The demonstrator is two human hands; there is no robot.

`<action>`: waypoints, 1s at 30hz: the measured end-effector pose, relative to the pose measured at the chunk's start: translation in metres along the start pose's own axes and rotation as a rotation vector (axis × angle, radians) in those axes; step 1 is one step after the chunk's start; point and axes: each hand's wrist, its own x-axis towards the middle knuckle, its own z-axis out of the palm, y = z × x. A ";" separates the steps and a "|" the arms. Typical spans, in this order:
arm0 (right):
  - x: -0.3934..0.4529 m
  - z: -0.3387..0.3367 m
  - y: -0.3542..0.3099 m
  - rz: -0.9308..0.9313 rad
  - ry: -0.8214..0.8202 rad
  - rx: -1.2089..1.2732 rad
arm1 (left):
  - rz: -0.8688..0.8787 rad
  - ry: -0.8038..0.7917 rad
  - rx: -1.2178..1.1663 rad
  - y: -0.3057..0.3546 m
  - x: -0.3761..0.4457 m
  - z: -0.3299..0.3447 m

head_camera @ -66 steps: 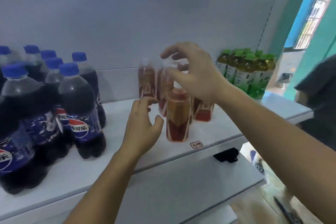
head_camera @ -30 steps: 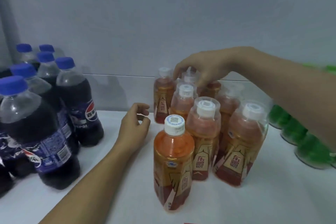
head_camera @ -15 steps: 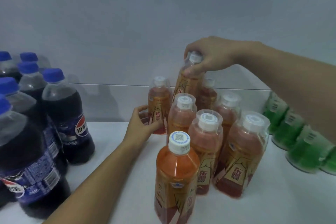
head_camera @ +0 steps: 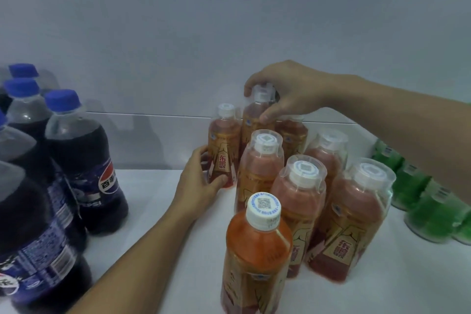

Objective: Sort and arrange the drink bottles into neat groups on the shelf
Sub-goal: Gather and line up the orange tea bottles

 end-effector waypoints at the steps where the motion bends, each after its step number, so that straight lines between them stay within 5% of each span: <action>1: 0.001 0.006 -0.001 -0.004 -0.008 -0.008 | 0.005 0.012 0.008 -0.001 0.001 0.000; 15: -0.026 0.013 0.021 0.157 0.086 -0.125 | 0.040 0.046 0.091 -0.013 0.007 0.004; 20: -0.044 0.022 0.041 0.212 -0.095 -0.006 | 0.028 0.037 0.082 -0.012 0.006 0.004; 30: -0.043 0.017 0.053 0.167 0.111 0.001 | 0.026 0.040 0.095 -0.011 0.006 0.004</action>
